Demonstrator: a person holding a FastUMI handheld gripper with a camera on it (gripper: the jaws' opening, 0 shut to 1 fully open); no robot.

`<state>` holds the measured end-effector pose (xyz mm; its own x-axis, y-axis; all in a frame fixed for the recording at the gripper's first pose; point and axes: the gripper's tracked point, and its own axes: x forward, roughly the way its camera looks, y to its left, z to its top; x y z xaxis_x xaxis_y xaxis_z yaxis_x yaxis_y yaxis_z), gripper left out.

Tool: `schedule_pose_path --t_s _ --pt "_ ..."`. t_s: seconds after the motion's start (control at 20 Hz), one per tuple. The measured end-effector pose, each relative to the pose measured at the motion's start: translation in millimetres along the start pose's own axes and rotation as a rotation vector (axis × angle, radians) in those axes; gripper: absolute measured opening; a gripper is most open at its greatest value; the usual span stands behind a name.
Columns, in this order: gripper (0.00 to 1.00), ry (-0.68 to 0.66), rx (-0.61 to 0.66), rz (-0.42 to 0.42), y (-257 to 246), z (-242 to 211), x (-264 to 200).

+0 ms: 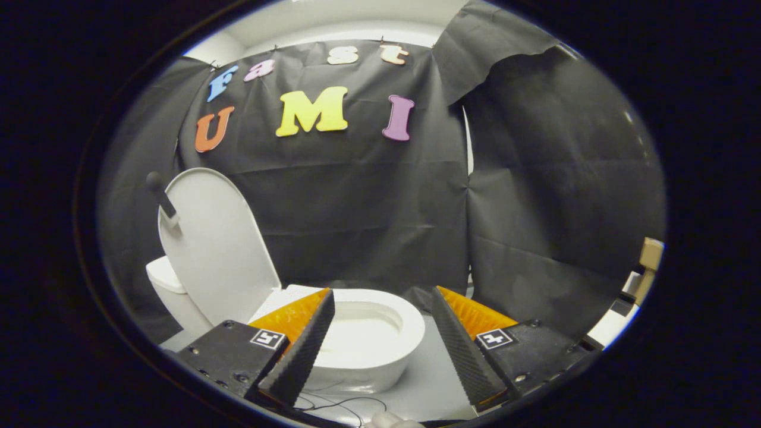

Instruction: Open the toilet lid.

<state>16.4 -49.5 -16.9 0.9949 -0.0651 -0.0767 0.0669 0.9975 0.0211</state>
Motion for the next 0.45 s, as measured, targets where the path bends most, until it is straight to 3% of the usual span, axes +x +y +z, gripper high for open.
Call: schedule_pose_path --t_s 0.45 --pt "1.0 -0.009 -0.027 0.0 2.4 -5.6 0.0"
